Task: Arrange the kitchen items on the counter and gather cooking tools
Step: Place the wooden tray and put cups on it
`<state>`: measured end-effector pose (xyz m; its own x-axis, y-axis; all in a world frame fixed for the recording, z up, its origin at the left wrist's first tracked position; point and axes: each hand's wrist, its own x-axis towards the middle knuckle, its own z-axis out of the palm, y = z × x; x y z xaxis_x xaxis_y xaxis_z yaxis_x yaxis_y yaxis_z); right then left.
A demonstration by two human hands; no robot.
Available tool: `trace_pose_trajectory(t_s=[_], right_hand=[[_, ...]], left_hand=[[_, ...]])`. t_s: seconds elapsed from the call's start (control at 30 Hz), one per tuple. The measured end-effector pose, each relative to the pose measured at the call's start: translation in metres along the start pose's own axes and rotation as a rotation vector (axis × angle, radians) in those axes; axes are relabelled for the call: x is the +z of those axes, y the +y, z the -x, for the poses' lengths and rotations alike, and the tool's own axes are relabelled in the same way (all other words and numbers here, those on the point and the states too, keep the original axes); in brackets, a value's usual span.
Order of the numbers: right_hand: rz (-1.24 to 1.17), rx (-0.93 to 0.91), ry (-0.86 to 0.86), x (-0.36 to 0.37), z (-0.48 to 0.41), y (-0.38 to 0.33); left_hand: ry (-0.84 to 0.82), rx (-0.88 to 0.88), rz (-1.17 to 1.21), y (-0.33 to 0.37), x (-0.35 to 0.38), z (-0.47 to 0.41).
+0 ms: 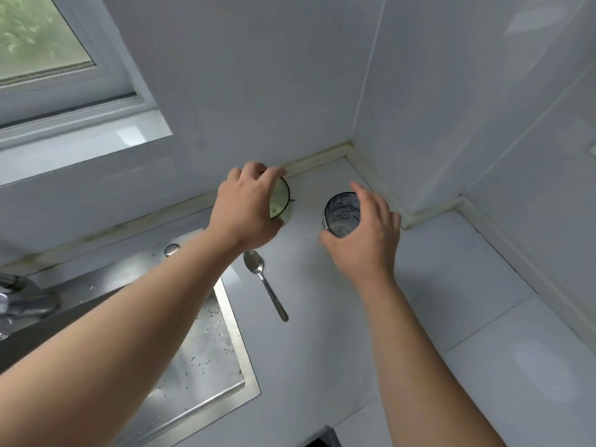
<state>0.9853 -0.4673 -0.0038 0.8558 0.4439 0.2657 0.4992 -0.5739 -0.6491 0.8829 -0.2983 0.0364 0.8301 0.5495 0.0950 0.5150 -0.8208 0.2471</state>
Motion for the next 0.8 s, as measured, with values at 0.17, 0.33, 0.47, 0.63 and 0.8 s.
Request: trace_pose_trajectory(t_s=[0.17,0.33,0.47,0.63,0.8], right_hand=[[0.022,0.015,0.040,-0.042,0.041,-0.019],[0.058,0.016,0.114,-0.094,0.104,-0.031],[0.072,0.063,0.194,-0.131,0.166,-0.033],[0.134,0.190,0.280,-0.188,0.269,-0.018],[0.213,0.367,0.361,-0.261,0.373,0.001]], left_hand=[[-0.056,0.045,-0.001,0.022,-0.028,0.057],[-0.070,0.117,0.061,0.047,-0.054,0.119],[-0.070,0.222,0.103,0.067,-0.070,0.173],[-0.134,0.401,0.163,0.112,-0.063,0.256],[-0.276,0.593,0.195,0.181,-0.052,0.331]])
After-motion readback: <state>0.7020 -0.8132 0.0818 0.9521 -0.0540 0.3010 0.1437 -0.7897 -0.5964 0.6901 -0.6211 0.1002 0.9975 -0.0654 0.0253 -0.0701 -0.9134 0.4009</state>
